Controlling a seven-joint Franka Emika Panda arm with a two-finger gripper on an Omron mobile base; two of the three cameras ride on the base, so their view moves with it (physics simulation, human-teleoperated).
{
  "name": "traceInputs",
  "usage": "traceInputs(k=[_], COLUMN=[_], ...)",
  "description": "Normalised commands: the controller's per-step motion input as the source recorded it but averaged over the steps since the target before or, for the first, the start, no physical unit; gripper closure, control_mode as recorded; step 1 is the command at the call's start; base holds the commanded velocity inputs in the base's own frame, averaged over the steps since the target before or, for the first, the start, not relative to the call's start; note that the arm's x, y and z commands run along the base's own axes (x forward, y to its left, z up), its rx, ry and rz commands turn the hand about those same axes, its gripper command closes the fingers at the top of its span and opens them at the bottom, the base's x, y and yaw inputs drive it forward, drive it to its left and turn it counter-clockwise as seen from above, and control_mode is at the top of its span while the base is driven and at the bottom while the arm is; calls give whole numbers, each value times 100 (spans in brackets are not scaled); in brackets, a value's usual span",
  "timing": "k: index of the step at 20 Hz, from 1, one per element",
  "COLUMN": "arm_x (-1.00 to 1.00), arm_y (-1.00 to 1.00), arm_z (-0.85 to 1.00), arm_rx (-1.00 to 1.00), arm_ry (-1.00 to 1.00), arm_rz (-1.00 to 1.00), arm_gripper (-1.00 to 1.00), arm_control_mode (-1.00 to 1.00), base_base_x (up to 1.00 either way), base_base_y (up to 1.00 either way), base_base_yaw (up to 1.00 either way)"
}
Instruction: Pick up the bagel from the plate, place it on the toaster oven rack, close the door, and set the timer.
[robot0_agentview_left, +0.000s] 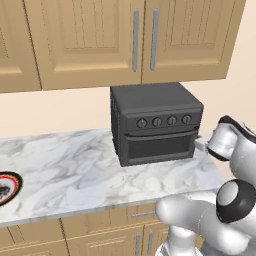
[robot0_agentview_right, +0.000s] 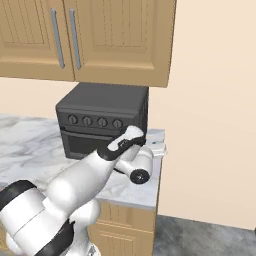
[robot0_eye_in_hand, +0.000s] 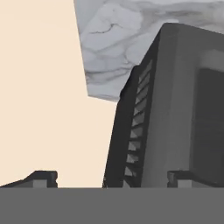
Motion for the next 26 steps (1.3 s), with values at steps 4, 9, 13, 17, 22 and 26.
traceInputs(k=[4,9,13,17,22,26], arm_x=[-100,-92,-55,-75,-93,-72], arm_y=[-7,0,0,0,0,2], arm_z=[93,100,100,99,55,14], arm_rx=[0,0,0,-10,-35,-64], arm_ry=[1,0,0,-5,-34,-74], arm_rz=[-1,0,0,12,33,33], arm_gripper=[-100,-100,-100,-100,-100,-100], arm_control_mode=[-100,-100,-100,-100,-100,-100], base_base_x=[0,0,0,0,0,0], base_base_y=[0,0,0,0,0,0], base_base_yaw=[0,0,0,0,0,0])
